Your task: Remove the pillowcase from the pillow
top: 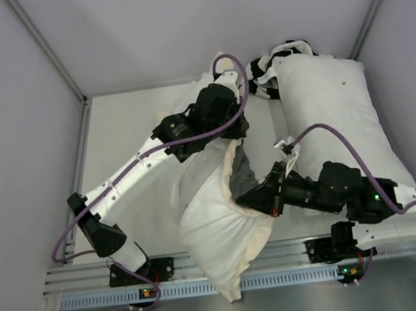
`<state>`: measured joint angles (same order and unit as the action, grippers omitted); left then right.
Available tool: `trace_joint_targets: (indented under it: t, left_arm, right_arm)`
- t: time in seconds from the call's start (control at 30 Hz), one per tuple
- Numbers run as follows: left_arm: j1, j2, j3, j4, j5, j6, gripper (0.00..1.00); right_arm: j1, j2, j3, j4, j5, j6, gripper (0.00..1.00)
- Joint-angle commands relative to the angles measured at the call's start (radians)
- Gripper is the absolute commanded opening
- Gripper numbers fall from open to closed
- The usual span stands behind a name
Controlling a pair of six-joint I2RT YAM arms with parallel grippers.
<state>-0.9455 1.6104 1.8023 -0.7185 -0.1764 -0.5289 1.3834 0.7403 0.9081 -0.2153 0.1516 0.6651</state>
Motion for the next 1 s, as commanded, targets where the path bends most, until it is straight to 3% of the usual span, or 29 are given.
trace_joint_targets:
  t: [0.0, 0.1, 0.13, 0.2, 0.4, 0.43, 0.5, 0.67, 0.83, 0.97]
  left_arm:
    - [0.031, 0.049, 0.009, 0.063, 0.123, 0.001, 0.00]
    - [0.031, 0.074, -0.030, 0.067, 0.126, 0.001, 0.00]
    - [0.031, 0.072, -0.043, 0.067, 0.126, 0.001, 0.00]
    - [0.031, 0.054, -0.078, 0.065, 0.120, 0.003, 0.00]
    - [0.031, -0.062, -0.144, 0.062, 0.043, 0.017, 0.00]
    - [0.031, -0.082, -0.167, 0.062, 0.035, 0.017, 0.15]
    - [0.031, -0.139, -0.188, 0.063, 0.012, 0.014, 0.36]
    - [0.031, -0.262, -0.287, 0.060, 0.000, 0.001, 0.64]
    - [0.030, -0.365, -0.379, 0.060, 0.063, -0.035, 0.69]
    - [0.018, -0.380, -0.474, 0.060, 0.090, -0.065, 0.68]
  right_arm:
    - [-0.003, -0.135, -0.058, -0.307, 0.496, 0.114, 0.01]
    - [-0.003, -0.249, -0.141, -0.459, 0.565, 0.280, 0.41]
    - [-0.003, -0.272, -0.179, -0.485, 0.559, 0.298, 0.65]
    - [-0.003, -0.312, -0.202, -0.510, 0.543, 0.333, 0.98]
    - [-0.003, -0.254, -0.137, -0.613, 0.591, 0.347, 1.00]
    - [-0.003, -0.245, -0.100, -0.611, 0.598, 0.340, 1.00]
    - [-0.003, -0.214, -0.060, -0.608, 0.647, 0.353, 0.99]
    - [-0.003, -0.208, 0.066, -0.628, 0.750, 0.215, 0.99]
    - [-0.004, -0.233, 0.123, -0.659, 0.804, 0.229, 1.00]
    - [-0.004, -0.136, 0.117, -0.657, 0.754, 0.229, 0.99]
